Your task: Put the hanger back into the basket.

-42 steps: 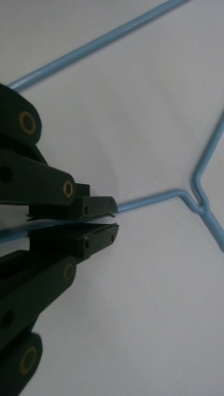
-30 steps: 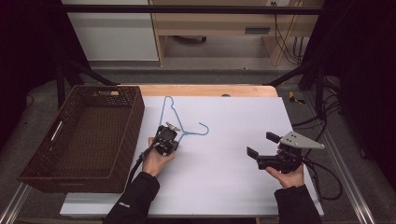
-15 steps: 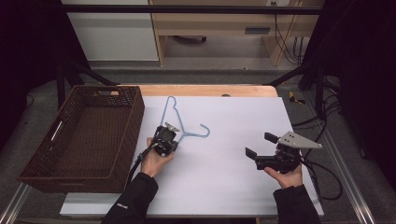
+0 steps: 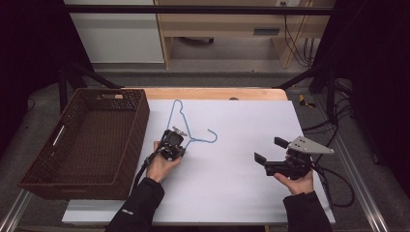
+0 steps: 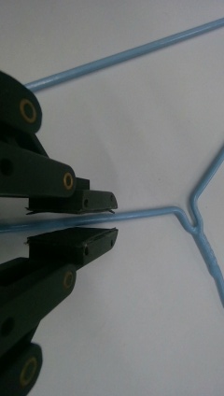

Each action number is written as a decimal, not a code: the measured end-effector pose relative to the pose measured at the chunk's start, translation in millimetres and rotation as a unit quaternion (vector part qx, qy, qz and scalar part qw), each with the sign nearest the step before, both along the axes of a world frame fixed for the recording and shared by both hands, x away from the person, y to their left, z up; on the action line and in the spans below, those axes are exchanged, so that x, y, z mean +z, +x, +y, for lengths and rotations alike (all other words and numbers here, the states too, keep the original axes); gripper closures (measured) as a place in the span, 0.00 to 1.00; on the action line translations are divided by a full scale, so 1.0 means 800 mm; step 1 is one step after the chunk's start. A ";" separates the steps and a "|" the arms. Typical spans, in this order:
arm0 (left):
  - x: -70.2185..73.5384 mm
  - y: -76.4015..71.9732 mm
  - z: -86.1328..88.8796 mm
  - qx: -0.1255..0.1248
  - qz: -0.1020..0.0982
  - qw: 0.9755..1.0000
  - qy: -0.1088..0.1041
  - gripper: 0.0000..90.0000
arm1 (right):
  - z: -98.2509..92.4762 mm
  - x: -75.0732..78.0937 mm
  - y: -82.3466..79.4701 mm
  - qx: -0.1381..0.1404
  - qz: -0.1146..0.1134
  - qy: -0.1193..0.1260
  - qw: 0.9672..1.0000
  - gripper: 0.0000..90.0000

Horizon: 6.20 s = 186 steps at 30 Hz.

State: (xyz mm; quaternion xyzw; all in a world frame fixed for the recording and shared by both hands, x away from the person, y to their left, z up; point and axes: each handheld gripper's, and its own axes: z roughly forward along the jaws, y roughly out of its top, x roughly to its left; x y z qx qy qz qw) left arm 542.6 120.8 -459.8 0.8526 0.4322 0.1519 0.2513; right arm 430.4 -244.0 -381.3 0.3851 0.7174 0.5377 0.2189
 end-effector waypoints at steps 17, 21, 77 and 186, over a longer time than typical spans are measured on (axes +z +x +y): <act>0.002 0.004 -0.009 0.002 0.016 1.000 0.013 0.96 | 0.002 -0.001 0.001 0.002 0.000 -0.001 1.000 0.07; 0.002 0.003 -0.012 0.012 0.012 1.000 0.018 0.97 | 0.003 -0.002 0.002 0.005 0.002 -0.004 1.000 0.07; 0.070 -0.049 0.058 0.013 -0.084 0.995 -0.047 0.97 | 0.195 -0.042 0.107 0.087 0.052 0.000 0.995 0.27; 0.139 -0.103 0.053 -0.099 -0.109 0.982 -0.118 0.97 | 0.061 -0.010 0.029 0.064 0.028 -0.053 0.996 0.15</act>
